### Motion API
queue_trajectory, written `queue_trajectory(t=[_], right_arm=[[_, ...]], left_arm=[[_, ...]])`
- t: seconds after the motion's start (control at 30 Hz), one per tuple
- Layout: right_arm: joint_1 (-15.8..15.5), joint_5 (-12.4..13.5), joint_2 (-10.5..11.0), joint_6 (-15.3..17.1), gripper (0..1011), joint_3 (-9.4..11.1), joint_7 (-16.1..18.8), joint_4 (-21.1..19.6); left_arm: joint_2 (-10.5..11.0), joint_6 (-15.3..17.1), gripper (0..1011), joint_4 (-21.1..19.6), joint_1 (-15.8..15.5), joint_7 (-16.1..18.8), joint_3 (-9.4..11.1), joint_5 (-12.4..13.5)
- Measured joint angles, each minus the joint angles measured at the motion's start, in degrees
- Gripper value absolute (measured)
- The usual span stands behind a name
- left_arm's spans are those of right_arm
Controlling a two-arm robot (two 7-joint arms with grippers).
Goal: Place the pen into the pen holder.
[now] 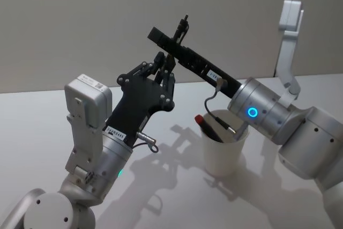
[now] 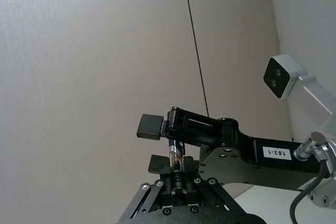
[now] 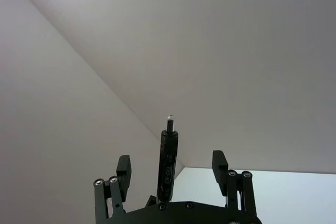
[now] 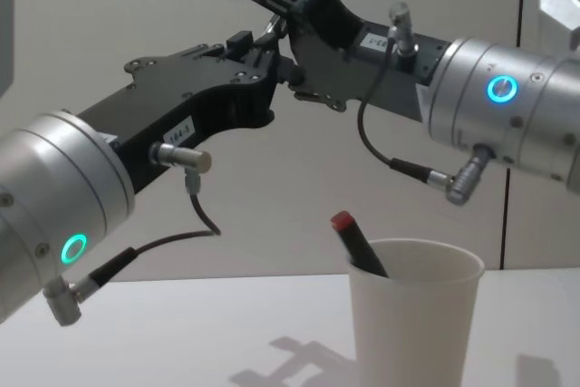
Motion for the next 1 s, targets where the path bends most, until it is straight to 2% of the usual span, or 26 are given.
queue_trajectory(t=[0.17, 0.3, 0.4, 0.47, 0.5, 0.7, 0.73, 0.77, 0.8, 0.93, 1.0], right_arm=[[0.1, 0.2, -0.1, -0.1, 907, -0.2, 0.1, 0.2], [0.2, 0.3, -0.2, -0.2, 764, -0.3, 0.1, 0.3], [0.2, 0.4, -0.3, -0.2, 707, -0.3, 0.1, 0.4], [0.2, 0.4, -0.3, -0.2, 603, -0.3, 0.1, 0.4], [0.2, 0.4, -0.3, -0.2, 603, -0.3, 0.1, 0.4], [0.2, 0.5, -0.3, -0.2, 396, -0.4, 0.2, 0.5], [0.2, 0.5, -0.3, -0.2, 387, -0.4, 0.2, 0.5], [0.2, 0.5, -0.3, -0.3, 314, -0.4, 0.2, 0.5], [0.2, 0.5, -0.3, -0.3, 314, -0.4, 0.2, 0.5], [0.3, 0.6, -0.4, -0.3, 177, -0.5, 0.3, 0.5], [0.3, 0.6, -0.4, -0.3, 165, -0.5, 0.3, 0.6]], left_arm=[[0.0, 0.0, 145, 0.0, 0.0, 0.0, 0.0, 0.0], [0.0, 0.0, 145, 0.0, 0.0, 0.0, 0.0, 0.0], [0.0, 0.0, 145, 0.0, 0.0, 0.0, 0.0, 0.0], [0.0, 0.0, 145, 0.0, 0.0, 0.0, 0.0, 0.0], [0.0, 0.0, 145, 0.0, 0.0, 0.0, 0.0, 0.0], [0.0, 0.0, 145, 0.0, 0.0, 0.0, 0.0, 0.0], [0.0, 0.0, 145, 0.0, 0.0, 0.0, 0.0, 0.0], [0.0, 0.0, 145, 0.0, 0.0, 0.0, 0.0, 0.0], [0.0, 0.0, 145, 0.0, 0.0, 0.0, 0.0, 0.0], [0.0, 0.0, 145, 0.0, 0.0, 0.0, 0.0, 0.0], [0.0, 0.0, 145, 0.0, 0.0, 0.0, 0.0, 0.0]])
